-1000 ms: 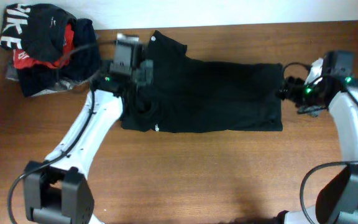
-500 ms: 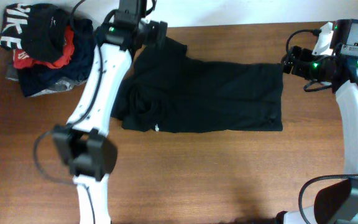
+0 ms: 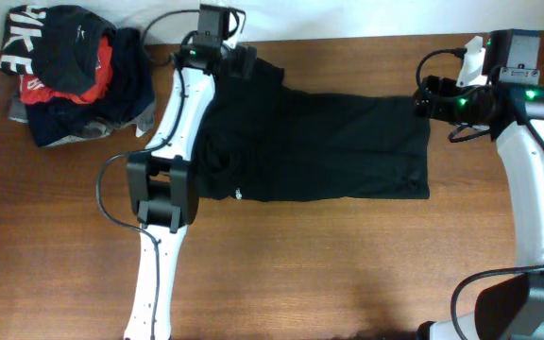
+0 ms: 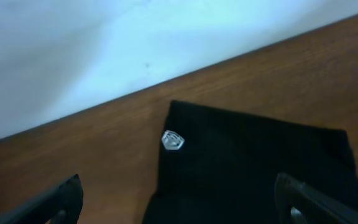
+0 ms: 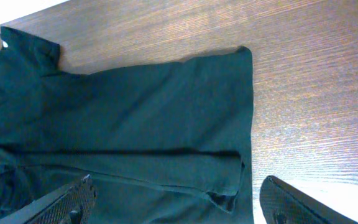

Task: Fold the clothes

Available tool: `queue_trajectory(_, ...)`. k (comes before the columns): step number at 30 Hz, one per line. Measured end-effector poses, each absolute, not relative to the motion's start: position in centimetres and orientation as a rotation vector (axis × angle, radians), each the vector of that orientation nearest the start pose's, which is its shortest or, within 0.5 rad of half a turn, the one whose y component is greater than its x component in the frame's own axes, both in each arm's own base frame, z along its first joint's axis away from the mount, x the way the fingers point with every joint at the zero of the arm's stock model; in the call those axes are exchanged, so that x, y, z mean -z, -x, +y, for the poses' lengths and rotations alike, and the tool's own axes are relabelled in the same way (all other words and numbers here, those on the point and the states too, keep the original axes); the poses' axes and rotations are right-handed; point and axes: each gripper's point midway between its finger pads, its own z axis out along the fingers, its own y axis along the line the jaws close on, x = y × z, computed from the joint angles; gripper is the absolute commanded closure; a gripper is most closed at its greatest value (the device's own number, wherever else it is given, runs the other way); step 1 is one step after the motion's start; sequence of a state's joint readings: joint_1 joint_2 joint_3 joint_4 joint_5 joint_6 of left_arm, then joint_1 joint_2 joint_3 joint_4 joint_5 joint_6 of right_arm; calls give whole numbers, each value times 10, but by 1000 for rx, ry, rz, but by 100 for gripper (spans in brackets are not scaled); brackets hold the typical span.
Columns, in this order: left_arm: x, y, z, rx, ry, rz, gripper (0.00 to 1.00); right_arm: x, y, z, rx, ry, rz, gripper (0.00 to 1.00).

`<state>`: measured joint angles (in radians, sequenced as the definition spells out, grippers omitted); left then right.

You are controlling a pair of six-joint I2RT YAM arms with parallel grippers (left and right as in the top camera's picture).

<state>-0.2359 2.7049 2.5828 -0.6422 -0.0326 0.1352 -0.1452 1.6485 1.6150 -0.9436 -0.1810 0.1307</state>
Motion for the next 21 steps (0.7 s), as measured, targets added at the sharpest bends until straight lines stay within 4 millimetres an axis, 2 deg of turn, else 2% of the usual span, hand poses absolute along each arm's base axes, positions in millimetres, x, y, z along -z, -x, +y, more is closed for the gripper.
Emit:
queue_trajectory(7, -66, -681, -167, 71, -437, 2249, 4, -222, -417, -30, -227, -286, 2555, 12)
queue_trajectory(14, -36, -679, -172, 107, -459, 2281, 9, -210, -417, -30, -231, -293, 2595, 12)
queue_trajectory(15, -32, -679, -173, 112, -461, 2286, 11, -208, -418, -30, -231, -294, 2599, 12)
queue_trajectory(16, -28, -678, -173, 116, -464, 2291, 19, -206, -418, -30, -231, -294, 2603, 12)
queue_trajectory(19, -24, -677, -175, 126, -470, 2296, 34, -204, -419, -29, -232, -294, 2609, 12)
queue_trajectory(21, -24, -677, -175, 131, -473, 2296, 39, -204, -419, -29, -233, -293, 2609, 12)
